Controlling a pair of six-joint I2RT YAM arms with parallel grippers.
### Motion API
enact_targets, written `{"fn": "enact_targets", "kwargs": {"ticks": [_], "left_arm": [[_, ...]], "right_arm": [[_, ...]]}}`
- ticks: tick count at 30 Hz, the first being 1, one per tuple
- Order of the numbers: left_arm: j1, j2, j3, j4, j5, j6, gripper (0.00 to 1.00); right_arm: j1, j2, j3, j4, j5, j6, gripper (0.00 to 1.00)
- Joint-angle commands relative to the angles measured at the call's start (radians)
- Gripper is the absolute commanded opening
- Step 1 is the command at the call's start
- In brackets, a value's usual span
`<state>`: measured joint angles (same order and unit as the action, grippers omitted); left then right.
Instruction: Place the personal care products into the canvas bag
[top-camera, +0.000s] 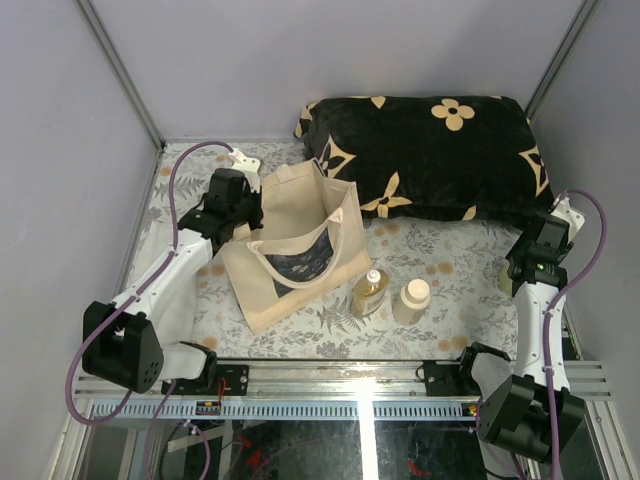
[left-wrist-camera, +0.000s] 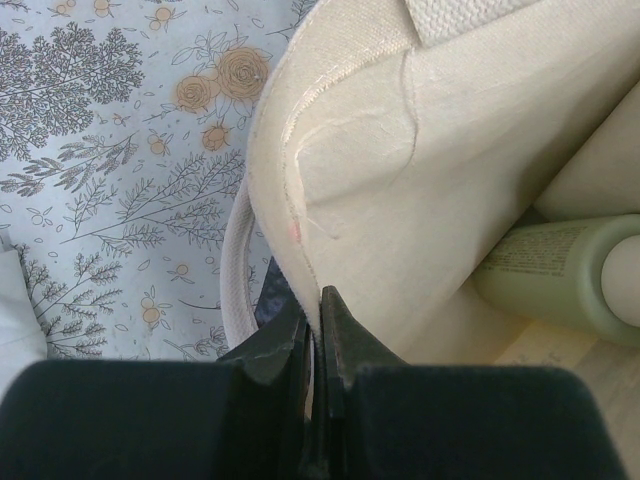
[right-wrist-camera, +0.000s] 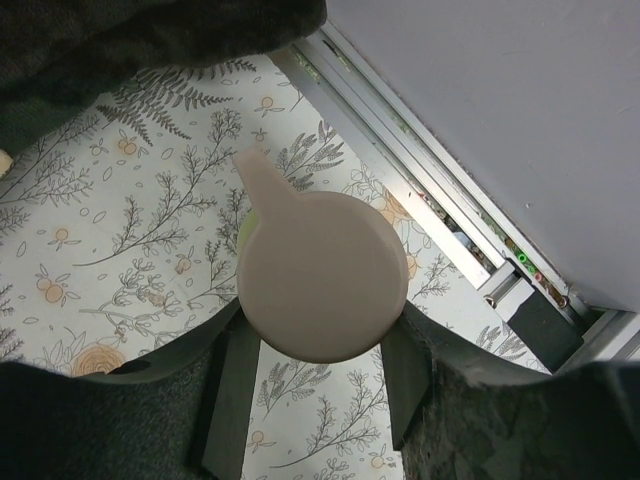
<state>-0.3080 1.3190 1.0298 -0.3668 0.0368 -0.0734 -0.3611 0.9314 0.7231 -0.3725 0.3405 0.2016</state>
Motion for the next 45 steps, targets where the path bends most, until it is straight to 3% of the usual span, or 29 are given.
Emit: {"fn": "enact_targets", "kwargs": {"ticks": [1,14,22,23,27,30,45], "left_arm": [[-0.019,0.030,-0.007,-0.026,0.057,-0.025,0.00],[-0.022,0.044,0.013,-0.017,0.048,-0.025,0.00],[-0.024,0.053,0.021,-0.016,0.051,-0.024,0.00],[-0.025,0.053,0.022,-0.017,0.051,-0.023,0.00],[-0.026,0.059,0.028,-0.021,0.052,-0.022,0.00],[-0.028,0.065,0.029,-0.021,0.051,-0.020,0.00],[-0.033,0.100,0.055,-0.027,0.053,-0.014,0.00]], "right_arm": [[-0.002,-0.006,0.081,-0.017,-0.011,-0.027,0.00],[0.005,0.042,0.256,-0.080,-0.173,-0.054,0.00],[0.009,0.032,0.230,-0.102,-0.162,-0.064,0.00],[0.010,0.026,0.220,-0.104,-0.165,-0.063,0.03],[0.009,0.011,0.207,-0.123,-0.183,-0.049,0.37],[0.009,0.016,0.205,-0.141,-0.178,-0.046,0.51],[0.010,0.140,0.263,-0.153,-0.031,-0.038,0.74]]}}
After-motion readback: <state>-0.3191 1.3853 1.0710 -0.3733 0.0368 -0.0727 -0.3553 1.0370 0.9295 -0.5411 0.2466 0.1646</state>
